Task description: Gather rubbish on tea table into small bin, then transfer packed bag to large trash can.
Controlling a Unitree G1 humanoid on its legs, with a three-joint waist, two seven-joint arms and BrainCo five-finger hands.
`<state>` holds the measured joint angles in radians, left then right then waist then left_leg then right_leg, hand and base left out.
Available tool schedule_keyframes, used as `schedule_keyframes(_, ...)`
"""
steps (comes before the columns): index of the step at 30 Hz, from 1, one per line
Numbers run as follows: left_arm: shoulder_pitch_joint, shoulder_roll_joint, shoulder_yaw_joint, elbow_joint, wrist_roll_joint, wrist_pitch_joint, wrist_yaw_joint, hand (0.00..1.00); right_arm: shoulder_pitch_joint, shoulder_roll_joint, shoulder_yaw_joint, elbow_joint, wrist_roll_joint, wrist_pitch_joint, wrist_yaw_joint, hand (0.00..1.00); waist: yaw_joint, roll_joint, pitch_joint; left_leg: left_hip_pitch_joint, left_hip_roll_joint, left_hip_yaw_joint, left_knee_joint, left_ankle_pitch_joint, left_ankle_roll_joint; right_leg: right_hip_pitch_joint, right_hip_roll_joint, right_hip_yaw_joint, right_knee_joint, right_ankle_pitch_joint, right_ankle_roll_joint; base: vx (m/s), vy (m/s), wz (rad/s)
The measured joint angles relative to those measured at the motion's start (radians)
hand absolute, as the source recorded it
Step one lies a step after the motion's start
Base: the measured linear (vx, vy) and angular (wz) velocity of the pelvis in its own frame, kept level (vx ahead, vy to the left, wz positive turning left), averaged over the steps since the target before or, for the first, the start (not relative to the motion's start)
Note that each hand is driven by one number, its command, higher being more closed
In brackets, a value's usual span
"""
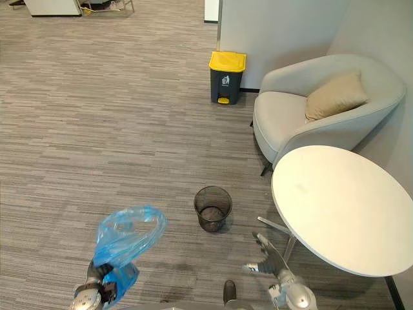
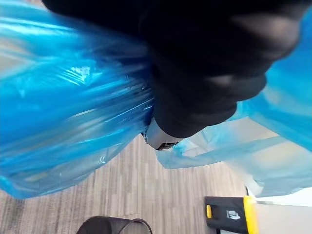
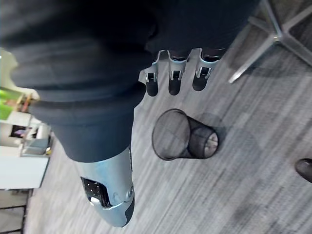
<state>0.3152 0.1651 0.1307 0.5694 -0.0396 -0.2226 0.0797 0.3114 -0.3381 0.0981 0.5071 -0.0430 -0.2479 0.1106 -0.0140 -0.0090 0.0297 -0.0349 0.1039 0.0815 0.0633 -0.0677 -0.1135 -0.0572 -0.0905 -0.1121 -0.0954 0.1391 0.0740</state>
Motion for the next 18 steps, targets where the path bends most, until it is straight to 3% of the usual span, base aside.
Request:
schedule_keyframes(5,-0.019,-0.013,0.002,-0.006,-0.032,0.000,-0.024,1.00,-0.035,0.035,-0.050,0.090,-0.009,0.020,-0.051,0.00,0.015,0.022,0.061,-0.123,-0.015,-0.101,0.103,-0.001,0.011,-0.005,-0.035,-0.160,0.058,-0.031,0.008,-0.05,0.031,0.99)
schedule_keyframes(9,-0.020,-0.051,0.002,-0.058,-0.037,0.000,-0.039,1.00,-0.046,0.097,-0.092,0.079,-0.013,0.027,-0.101,0.00,0.033,0.010,0.071,-0.181,0.090,0.240,0.139,0.009,0.052,-0.011,-0.097,-0.305,0.102,-0.067,0.034,0.01,0.068,1.07)
schedule_keyframes(11,-0.021,-0.049,0.002,-0.061,-0.037,0.000,-0.039,1.00,-0.048,0.121,-0.092,0.056,-0.031,0.032,-0.113,0.00,0.035,0.001,0.077,-0.187,0.082,0.256,0.166,0.032,0.058,0.000,-0.141,-0.337,0.160,-0.099,0.064,0.08,0.187,0.78)
schedule_keyframes(14,-0.015,-0.030,-0.009,-0.096,-0.034,0.002,-0.038,1.00,-0.048,0.169,-0.092,0.015,-0.048,0.039,-0.117,0.00,0.040,-0.041,0.105,-0.191,0.046,0.233,0.282,-0.073,0.082,0.004,-0.225,-0.339,0.314,-0.190,0.076,0.10,0.200,0.35)
schedule_keyframes(15,-0.011,-0.025,-0.014,-0.104,-0.032,0.003,-0.038,1.00,-0.048,0.176,-0.092,0.013,-0.049,0.040,-0.117,0.00,0.043,-0.046,0.110,-0.196,0.041,0.224,0.305,-0.093,0.085,-0.002,-0.240,-0.331,0.358,-0.207,0.059,0.07,0.166,0.27)
schedule_keyframes(17,-0.011,-0.016,-0.044,-0.139,-0.029,0.013,-0.038,1.00,-0.034,0.183,-0.090,-0.006,-0.048,0.052,-0.117,0.00,0.027,-0.051,0.126,-0.166,0.031,0.190,0.350,-0.143,0.104,-0.071,-0.281,-0.223,0.596,-0.194,-0.028,0.13,0.141,0.42)
schedule_keyframes(18,-0.010,-0.005,-0.057,-0.150,-0.029,0.013,-0.039,1.00,-0.029,0.191,-0.090,-0.006,-0.048,0.057,-0.117,0.00,0.029,-0.037,0.138,-0.144,0.038,0.175,0.359,-0.163,0.108,-0.141,-0.269,-0.130,0.734,-0.200,-0.023,0.17,0.111,0.32)
